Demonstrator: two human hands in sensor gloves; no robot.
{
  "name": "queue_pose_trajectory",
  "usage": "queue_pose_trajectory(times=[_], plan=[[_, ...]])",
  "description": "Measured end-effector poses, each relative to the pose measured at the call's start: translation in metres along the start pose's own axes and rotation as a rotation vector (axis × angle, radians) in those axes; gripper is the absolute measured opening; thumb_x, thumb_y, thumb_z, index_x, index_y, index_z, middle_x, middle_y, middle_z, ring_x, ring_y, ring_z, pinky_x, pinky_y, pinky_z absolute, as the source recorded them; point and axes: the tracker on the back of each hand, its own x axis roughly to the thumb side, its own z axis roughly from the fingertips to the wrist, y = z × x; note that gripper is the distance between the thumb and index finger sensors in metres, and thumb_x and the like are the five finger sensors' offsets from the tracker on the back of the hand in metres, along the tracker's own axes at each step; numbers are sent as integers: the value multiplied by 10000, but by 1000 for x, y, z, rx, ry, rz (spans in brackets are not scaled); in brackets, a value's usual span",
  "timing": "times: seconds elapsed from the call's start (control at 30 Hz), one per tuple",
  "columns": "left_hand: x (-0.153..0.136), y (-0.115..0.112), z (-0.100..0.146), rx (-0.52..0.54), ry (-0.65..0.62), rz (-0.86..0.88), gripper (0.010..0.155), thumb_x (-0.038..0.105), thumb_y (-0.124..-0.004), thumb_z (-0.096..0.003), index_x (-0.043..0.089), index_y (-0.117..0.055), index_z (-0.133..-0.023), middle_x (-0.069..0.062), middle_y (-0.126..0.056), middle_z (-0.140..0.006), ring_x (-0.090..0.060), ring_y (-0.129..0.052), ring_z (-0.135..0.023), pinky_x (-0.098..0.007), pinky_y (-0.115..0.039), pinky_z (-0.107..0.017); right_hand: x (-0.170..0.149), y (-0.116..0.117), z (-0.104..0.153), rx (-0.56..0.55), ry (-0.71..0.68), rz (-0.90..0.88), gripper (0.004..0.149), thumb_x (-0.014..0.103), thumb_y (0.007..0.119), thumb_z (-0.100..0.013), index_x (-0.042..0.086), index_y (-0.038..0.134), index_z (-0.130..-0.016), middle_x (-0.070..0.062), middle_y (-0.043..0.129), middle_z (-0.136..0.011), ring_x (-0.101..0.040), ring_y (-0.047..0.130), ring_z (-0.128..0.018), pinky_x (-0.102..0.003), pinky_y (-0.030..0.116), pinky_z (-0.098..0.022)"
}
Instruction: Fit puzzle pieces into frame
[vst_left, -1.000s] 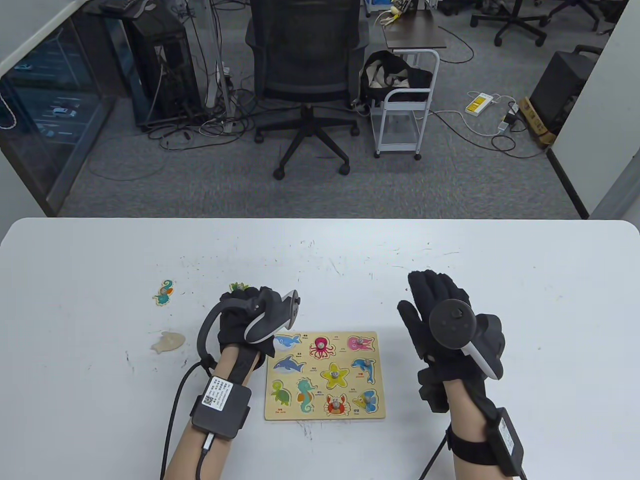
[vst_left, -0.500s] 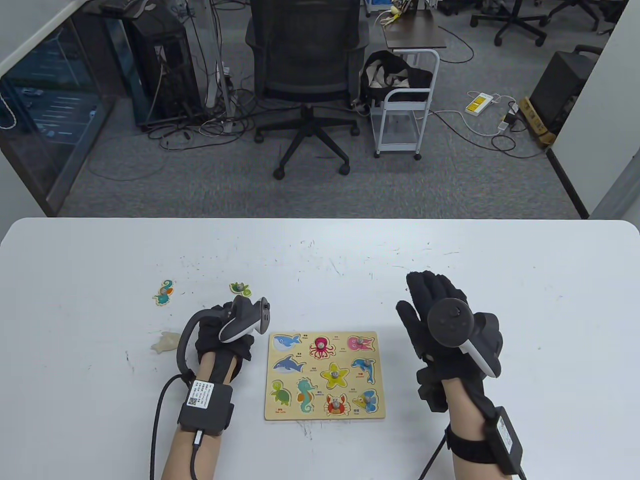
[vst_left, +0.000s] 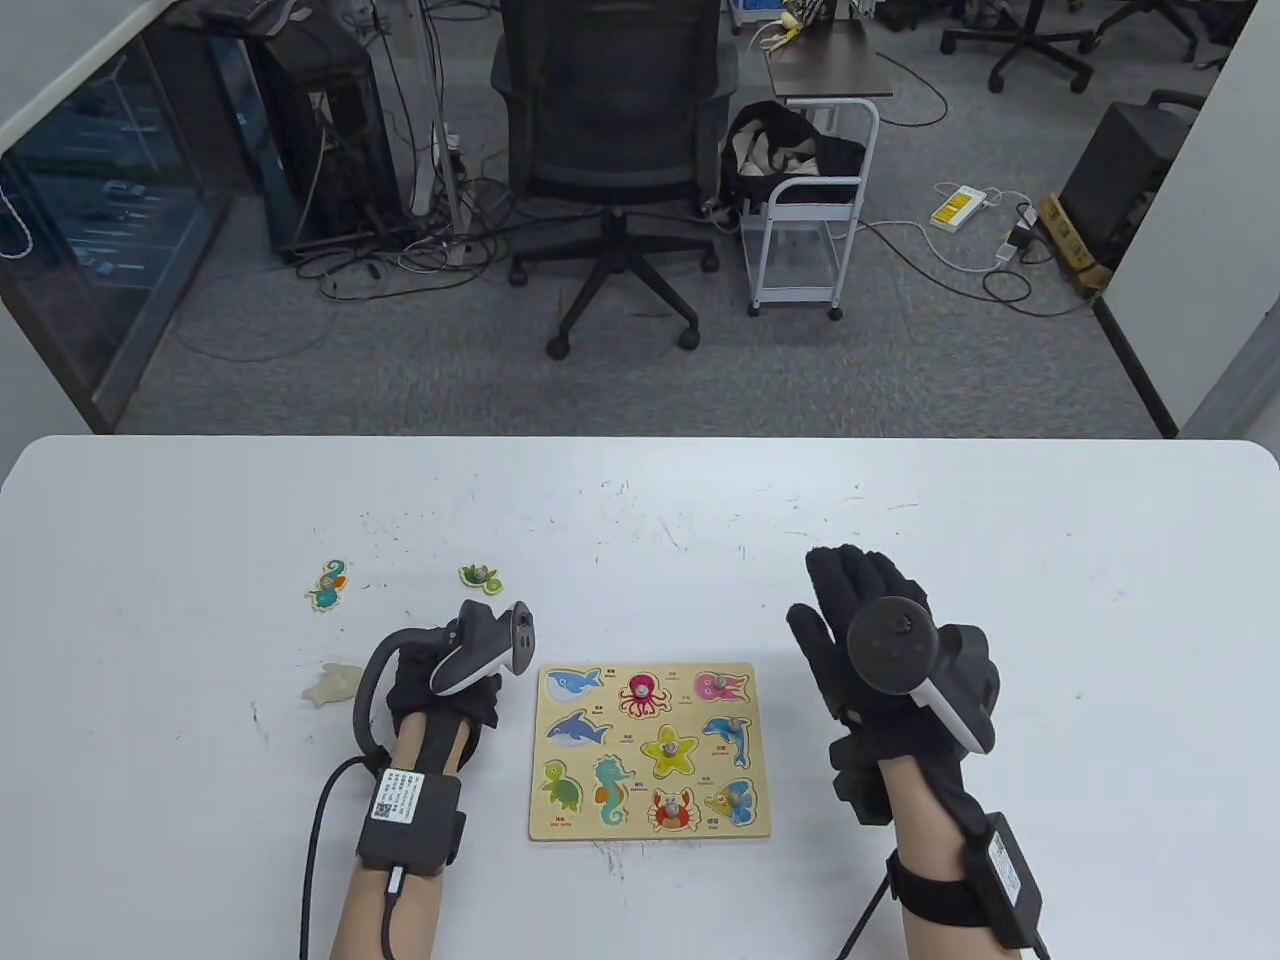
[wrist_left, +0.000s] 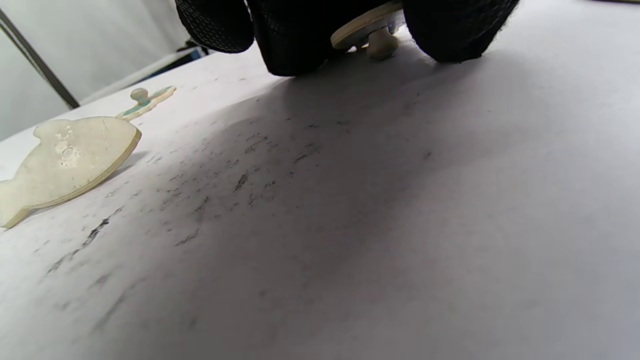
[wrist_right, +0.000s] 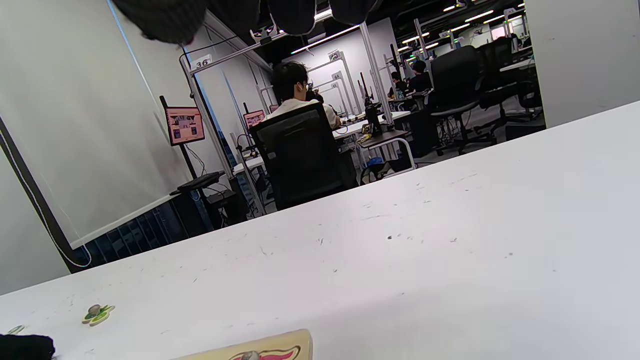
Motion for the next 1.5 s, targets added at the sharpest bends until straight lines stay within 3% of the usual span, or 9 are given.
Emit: queue_pose_trajectory(times=[0.13, 0.27, 0.43, 0.63, 0.87, 1.27, 1.5], plan=[[-1, -1, 1, 42, -3, 2, 631, 495, -725, -514, 353, -545, -1101, 50, -694, -1164, -173, -802, -1043, -437, -687, -800, 0, 1, -1, 2, 0, 2, 624, 535, 750, -494, 343, 588, -1066, 1, 597, -1167, -348, 567, -1102, -570, 445, -816], [-6, 5, 4, 132, 16, 108, 534, 426, -709, -534, 365, -643, -1060, 67, -809, -1099, -155, -892, -974, -415, -740, -761, 0, 1, -1, 8, 6, -1, 623, 534, 749, -494, 343, 590, -1065, -8, 597, -1167, -348, 567, -1102, -569, 444, -816], [-16, 23, 16, 210, -16, 321, 543, 418, -710, -539, 349, -639, -1073, 47, -813, -1102, -173, -895, -969, -410, -749, -751, -1, 2, -1, 13, 6, -6, 617, 534, 749, -494, 342, 599, -1062, -2, 604, -1163, -348, 567, -1101, -564, 444, -817], [-18, 52, 41, 307, -187, 684, 546, 416, -718, -545, 332, -649, -1080, 32, -832, -1093, -185, -915, -947, -401, -767, -732, 6, 4, 0, 12, -29, 9, 617, 535, 747, -495, 335, 601, -1061, -9, 621, -1153, -346, 591, -1089, -554, 467, -808], [-4, 73, 69, 389, -445, 889, 547, 425, -722, -547, 332, -653, -1082, 37, -845, -1085, -177, -933, -928, -380, -787, -715, 17, 4, 6, -12, -130, -22, 629, 534, 751, -493, 312, 598, -1061, -24, 659, -1128, -330, 659, -1055, -531, 529, -786], [8, 85, 101, 305, -806, 1277, 537, 438, -752, -551, 320, -685, -1070, 28, -885, -1051, -175, -981, -875, -365, -836, -666, 43, 6, 19, 67, -358, -307, 640, 522, 772, -487, 288, 598, -1056, -34, 709, -1089, -303, 768, -988, -503, 619, -743], [21, 84, 108, 145, -969, 1454, 530, 448, -750, -558, 330, -680, -1071, 40, -877, -1055, -164, -975, -882, -361, -830, -676, 45, 13, 17, 219, -466, -592, 634, 508, 780, -490, 276, 604, -1053, -39, 736, -1067, -302, 800, -959, -501, 641, -724]])
